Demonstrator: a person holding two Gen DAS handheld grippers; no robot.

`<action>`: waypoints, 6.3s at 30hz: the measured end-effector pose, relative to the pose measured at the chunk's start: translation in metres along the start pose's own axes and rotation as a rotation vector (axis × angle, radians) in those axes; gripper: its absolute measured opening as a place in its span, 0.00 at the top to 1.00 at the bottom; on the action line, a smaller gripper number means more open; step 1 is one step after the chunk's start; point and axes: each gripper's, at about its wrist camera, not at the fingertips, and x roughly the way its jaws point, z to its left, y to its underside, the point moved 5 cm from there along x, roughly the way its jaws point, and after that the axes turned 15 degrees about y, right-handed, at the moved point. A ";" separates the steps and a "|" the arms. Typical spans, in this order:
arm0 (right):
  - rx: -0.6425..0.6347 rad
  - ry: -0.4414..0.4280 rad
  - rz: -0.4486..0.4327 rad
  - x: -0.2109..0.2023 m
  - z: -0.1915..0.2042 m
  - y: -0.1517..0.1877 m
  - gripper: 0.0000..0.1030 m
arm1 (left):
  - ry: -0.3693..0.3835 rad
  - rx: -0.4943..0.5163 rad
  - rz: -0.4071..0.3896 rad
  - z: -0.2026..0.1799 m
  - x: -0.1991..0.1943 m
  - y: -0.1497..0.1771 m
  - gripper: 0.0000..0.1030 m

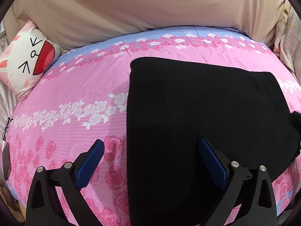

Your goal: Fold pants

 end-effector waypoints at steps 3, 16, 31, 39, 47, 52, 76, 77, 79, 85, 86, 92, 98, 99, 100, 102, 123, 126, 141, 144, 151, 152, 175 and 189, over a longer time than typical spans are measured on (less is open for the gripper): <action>-0.054 -0.082 -0.010 -0.017 0.015 0.002 0.83 | -0.002 -0.002 -0.002 0.000 0.000 0.000 0.05; 0.001 0.053 -0.009 -0.030 -0.021 0.026 0.31 | -0.025 -0.008 -0.011 -0.002 -0.001 0.001 0.05; 0.065 0.010 0.065 -0.026 -0.031 0.040 0.06 | 0.144 -0.102 0.060 0.004 -0.022 0.026 0.05; 0.185 -0.218 0.139 -0.015 -0.035 0.049 0.07 | 0.357 -0.291 0.119 0.021 -0.018 0.047 0.05; 0.211 -0.276 0.207 0.001 -0.022 0.050 0.07 | 0.391 -0.314 0.135 0.012 -0.009 0.043 0.05; 0.148 -0.276 0.232 0.008 0.000 0.043 0.05 | 0.441 -0.276 0.164 -0.008 -0.003 0.039 0.05; 0.187 -0.700 0.369 0.055 0.003 0.000 0.04 | 0.746 -0.329 0.288 0.008 0.032 -0.009 0.05; 0.172 -0.701 0.374 0.056 0.006 -0.001 0.04 | 0.756 -0.327 0.293 0.005 0.034 -0.011 0.05; 0.146 -0.690 0.386 0.059 0.011 -0.003 0.04 | 0.758 -0.319 0.301 0.002 0.036 -0.014 0.05; 0.101 -0.650 0.426 0.065 0.020 -0.004 0.04 | 0.737 -0.256 0.305 -0.005 0.036 -0.013 0.06; 0.107 -0.650 0.437 0.066 0.022 -0.005 0.04 | 0.729 -0.241 0.300 -0.007 0.035 -0.012 0.06; 0.093 -0.490 0.419 0.059 0.026 -0.003 0.16 | 0.546 -0.164 0.261 -0.012 0.029 -0.006 0.30; 0.067 -0.397 0.350 0.034 0.025 -0.003 0.57 | 0.498 -0.108 0.208 -0.015 0.001 -0.008 0.65; 0.060 -0.394 0.326 0.024 0.025 -0.005 0.58 | 0.479 -0.090 0.202 -0.018 -0.005 -0.007 0.66; 0.056 -0.397 0.316 0.018 0.024 -0.006 0.58 | 0.469 -0.077 0.196 -0.021 -0.011 -0.006 0.66; 0.042 -0.409 0.288 -0.006 0.022 -0.005 0.59 | 0.472 -0.066 0.190 -0.025 -0.029 0.000 0.67; 0.141 -0.416 0.301 0.004 0.018 0.050 0.19 | 0.454 -0.163 0.213 -0.031 -0.021 0.057 0.30; 0.205 -0.453 0.318 0.004 0.002 0.048 0.55 | 0.439 -0.122 0.178 -0.033 -0.035 0.048 0.60; 0.135 -0.449 0.196 -0.060 0.000 0.039 0.58 | 0.432 -0.010 0.066 -0.040 -0.106 0.042 0.66; 0.130 -0.442 0.231 -0.054 0.006 0.052 0.58 | 0.436 -0.035 0.109 -0.036 -0.098 0.054 0.66; 0.143 -0.434 0.240 -0.051 0.009 0.058 0.58 | 0.431 -0.055 0.130 -0.034 -0.091 0.060 0.66; 0.138 -0.434 0.235 -0.052 0.009 0.056 0.58 | 0.427 -0.045 0.127 -0.035 -0.093 0.059 0.66; 0.126 -0.458 0.235 -0.065 0.006 0.049 0.58 | 0.455 -0.033 0.105 -0.033 -0.115 0.049 0.66; 0.055 -0.474 0.008 -0.122 0.008 -0.022 0.58 | 0.446 0.086 -0.100 -0.041 -0.175 -0.007 0.66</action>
